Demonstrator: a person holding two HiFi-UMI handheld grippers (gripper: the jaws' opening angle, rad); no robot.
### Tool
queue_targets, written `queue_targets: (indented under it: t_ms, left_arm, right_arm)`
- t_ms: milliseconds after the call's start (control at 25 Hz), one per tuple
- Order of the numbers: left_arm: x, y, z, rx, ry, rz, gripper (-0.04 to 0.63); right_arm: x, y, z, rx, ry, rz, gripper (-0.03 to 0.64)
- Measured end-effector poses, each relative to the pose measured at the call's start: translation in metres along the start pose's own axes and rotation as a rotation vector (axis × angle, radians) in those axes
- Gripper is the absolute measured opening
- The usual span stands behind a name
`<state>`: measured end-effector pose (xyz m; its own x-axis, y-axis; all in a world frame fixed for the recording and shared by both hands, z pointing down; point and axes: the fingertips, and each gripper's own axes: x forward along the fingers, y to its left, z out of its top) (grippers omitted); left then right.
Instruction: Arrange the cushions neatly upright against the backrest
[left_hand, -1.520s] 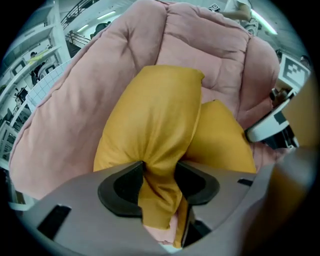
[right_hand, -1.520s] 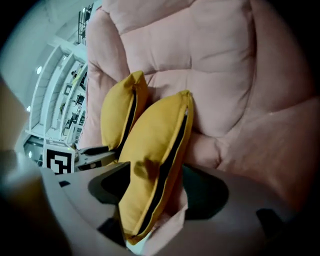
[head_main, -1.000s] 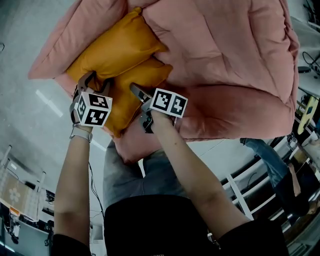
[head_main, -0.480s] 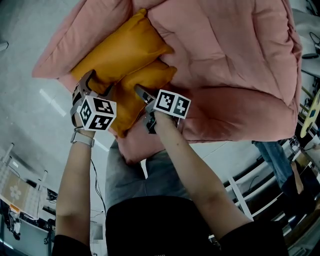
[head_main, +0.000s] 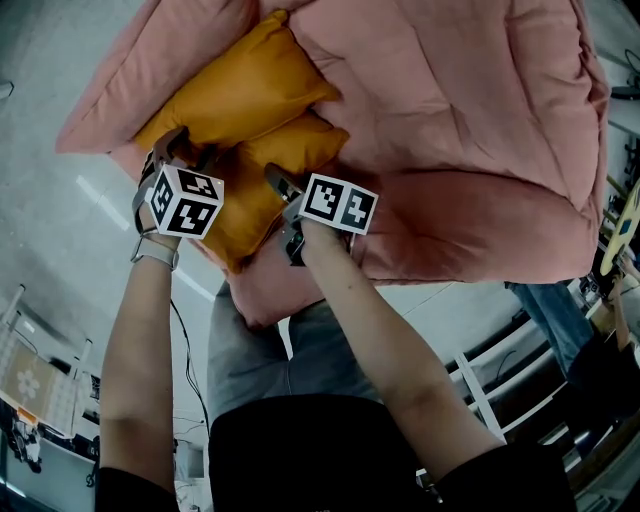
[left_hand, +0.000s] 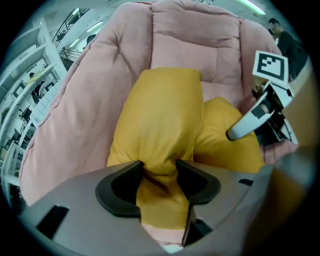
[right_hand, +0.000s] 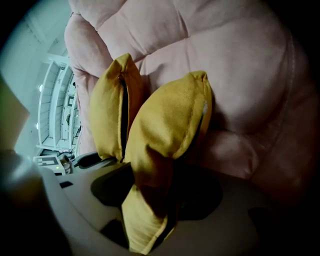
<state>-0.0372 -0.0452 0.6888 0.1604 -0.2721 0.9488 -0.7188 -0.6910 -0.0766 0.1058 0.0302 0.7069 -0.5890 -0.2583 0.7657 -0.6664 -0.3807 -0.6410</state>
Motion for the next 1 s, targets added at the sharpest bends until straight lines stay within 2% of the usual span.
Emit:
queue_targets:
  t_ms: [240, 600, 800, 1000]
  left_arm:
    - [-0.018, -0.005, 0.000, -0.075, -0.035, -0.014, 0.141]
    - [-0.079, 0.010, 0.024, -0.228, -0.146, -0.048, 0.109]
    - [-0.120, 0.007, 0.013, -0.351, -0.178, -0.092, 0.087]
    - [-0.148, -0.008, -0.011, -0.499, -0.185, -0.098, 0.081]
  right_arm:
    - [-0.014, 0.009, -0.004, -0.035, -0.023, -0.013, 0.199]
    - [-0.063, 0.037, 0.001, -0.165, -0.072, -0.054, 0.189]
    - [-0.085, 0.052, -0.001, -0.227, -0.092, -0.085, 0.189]
    - [-0.101, 0.064, -0.009, -0.321, -0.050, -0.073, 0.189]
